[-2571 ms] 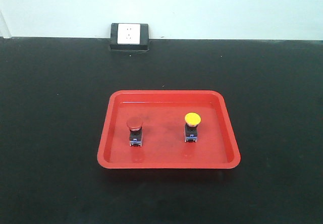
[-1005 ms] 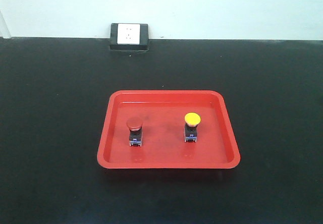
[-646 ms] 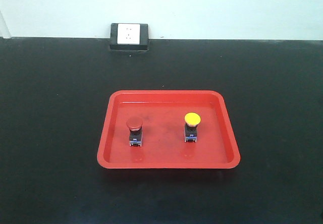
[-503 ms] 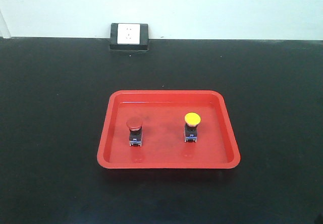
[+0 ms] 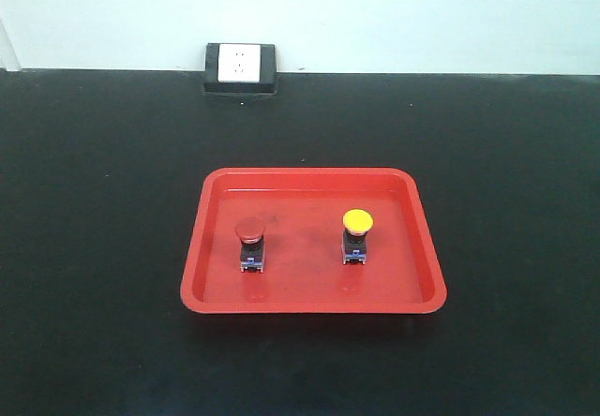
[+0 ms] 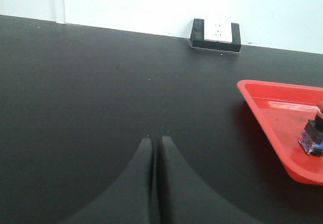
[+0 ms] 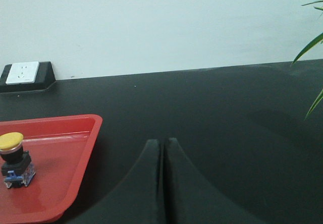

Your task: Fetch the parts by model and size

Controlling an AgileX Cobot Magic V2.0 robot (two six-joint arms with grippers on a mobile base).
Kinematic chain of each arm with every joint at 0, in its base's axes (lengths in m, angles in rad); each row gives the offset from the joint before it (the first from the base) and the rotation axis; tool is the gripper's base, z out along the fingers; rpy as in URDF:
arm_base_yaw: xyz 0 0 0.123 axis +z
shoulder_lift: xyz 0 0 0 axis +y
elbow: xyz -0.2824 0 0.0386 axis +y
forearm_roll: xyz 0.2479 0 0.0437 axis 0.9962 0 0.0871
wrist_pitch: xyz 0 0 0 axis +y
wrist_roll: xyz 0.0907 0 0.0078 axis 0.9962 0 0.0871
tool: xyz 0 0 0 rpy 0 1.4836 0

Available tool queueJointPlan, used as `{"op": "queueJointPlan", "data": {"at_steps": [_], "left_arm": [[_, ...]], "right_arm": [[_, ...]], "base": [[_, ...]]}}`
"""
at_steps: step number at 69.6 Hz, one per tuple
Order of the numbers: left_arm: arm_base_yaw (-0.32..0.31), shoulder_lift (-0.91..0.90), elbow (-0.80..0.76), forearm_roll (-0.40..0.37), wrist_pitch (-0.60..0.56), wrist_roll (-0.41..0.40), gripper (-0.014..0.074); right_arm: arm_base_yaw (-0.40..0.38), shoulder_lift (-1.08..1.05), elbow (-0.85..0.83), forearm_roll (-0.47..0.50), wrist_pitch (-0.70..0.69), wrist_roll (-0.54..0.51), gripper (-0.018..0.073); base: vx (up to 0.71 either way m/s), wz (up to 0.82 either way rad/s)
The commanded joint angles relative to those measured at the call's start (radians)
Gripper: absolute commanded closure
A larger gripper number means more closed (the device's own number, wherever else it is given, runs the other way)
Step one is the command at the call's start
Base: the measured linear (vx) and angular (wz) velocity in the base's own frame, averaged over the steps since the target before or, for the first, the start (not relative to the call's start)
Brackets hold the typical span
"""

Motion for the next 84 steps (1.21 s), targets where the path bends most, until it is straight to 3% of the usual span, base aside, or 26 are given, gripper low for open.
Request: {"op": "queueJointPlan", "data": {"at_steps": [1, 84], "left_arm": [[0.003, -0.006, -0.005, -0.009, -0.076, 0.0, 0.0594], [0.003, -0.006, -0.005, -0.009, -0.076, 0.0, 0.0594]], "right_arm": [[-0.003, -0.017, 0.008, -0.012, -0.066, -0.008, 0.0568], [-0.003, -0.017, 0.008, -0.005, -0.066, -0.007, 0.0568]], "base": [[0.0, 0.0], [0.0, 0.0]]}}
